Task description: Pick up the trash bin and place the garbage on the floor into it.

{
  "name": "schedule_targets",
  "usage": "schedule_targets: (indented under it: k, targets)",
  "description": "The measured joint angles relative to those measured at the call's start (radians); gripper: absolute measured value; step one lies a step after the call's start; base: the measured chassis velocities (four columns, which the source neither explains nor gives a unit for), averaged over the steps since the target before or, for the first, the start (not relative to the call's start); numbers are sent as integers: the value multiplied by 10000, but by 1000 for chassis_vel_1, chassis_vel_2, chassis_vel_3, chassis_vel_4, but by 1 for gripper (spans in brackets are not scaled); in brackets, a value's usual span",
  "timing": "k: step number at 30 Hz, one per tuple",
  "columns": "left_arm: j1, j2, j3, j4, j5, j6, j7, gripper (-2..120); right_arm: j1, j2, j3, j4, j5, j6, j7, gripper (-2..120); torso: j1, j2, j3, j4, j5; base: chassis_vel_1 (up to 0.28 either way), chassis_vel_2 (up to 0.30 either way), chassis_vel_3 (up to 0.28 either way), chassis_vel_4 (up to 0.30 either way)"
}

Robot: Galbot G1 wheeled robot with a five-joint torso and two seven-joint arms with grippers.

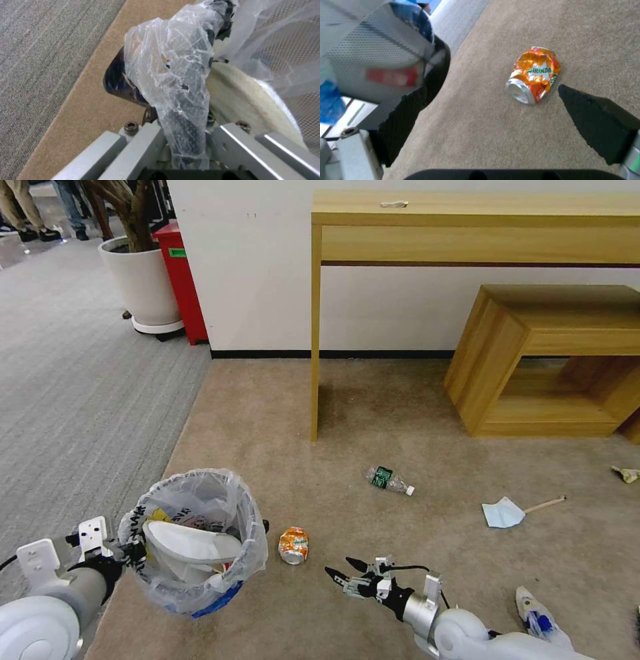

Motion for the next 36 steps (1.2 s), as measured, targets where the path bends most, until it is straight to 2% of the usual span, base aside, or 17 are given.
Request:
schedule_targets:
  k: [9, 19, 36]
  targets:
    - [159, 2, -73, -223, -51, 0, -18, 1, 75, 334, 0, -422, 107, 67, -63, 99, 0, 0, 0, 0, 0, 0, 0, 0, 0]
    - [246, 43, -164, -427, -193, 1, -47, 1, -9, 614, 334, -897, 172, 19, -127, 91, 0, 0, 0, -1, -1, 0, 0, 0, 0]
    - [248, 154, -213, -553, -348, 1, -124, 1, -4, 967, 190, -1577, 97, 58, -225, 89, 0, 0, 0, 0, 0, 0, 0, 0, 0]
